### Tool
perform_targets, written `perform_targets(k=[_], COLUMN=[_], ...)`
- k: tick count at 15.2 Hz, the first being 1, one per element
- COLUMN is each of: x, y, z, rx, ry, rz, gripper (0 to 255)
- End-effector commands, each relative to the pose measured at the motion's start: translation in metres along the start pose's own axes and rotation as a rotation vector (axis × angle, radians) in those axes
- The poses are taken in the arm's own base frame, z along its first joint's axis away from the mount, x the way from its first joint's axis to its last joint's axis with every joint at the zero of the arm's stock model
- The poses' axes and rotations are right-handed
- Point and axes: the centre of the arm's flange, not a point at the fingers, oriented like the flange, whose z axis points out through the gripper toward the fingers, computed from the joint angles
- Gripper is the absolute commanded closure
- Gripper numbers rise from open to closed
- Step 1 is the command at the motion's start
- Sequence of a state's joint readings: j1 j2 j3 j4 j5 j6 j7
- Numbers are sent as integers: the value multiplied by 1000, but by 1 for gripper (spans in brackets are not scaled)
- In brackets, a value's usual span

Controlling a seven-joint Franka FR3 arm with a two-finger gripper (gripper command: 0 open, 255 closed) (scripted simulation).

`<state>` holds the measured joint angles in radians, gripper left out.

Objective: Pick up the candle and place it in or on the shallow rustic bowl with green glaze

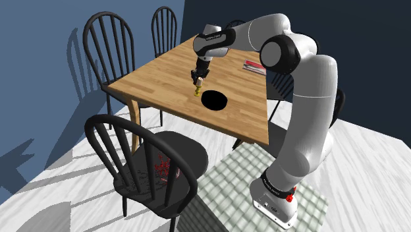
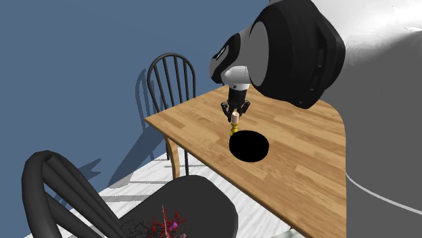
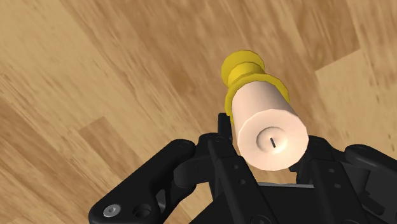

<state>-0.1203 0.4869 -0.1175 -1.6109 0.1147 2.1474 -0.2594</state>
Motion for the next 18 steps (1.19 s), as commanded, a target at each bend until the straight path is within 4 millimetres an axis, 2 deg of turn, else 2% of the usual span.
perform_targets(k=[1,4,18], x=[0,0,5], y=[0,0,-2], z=[0,0,-73], rx=[0,0,0], ry=[0,0,0], rz=[0,0,0], gripper=[255,255,255])
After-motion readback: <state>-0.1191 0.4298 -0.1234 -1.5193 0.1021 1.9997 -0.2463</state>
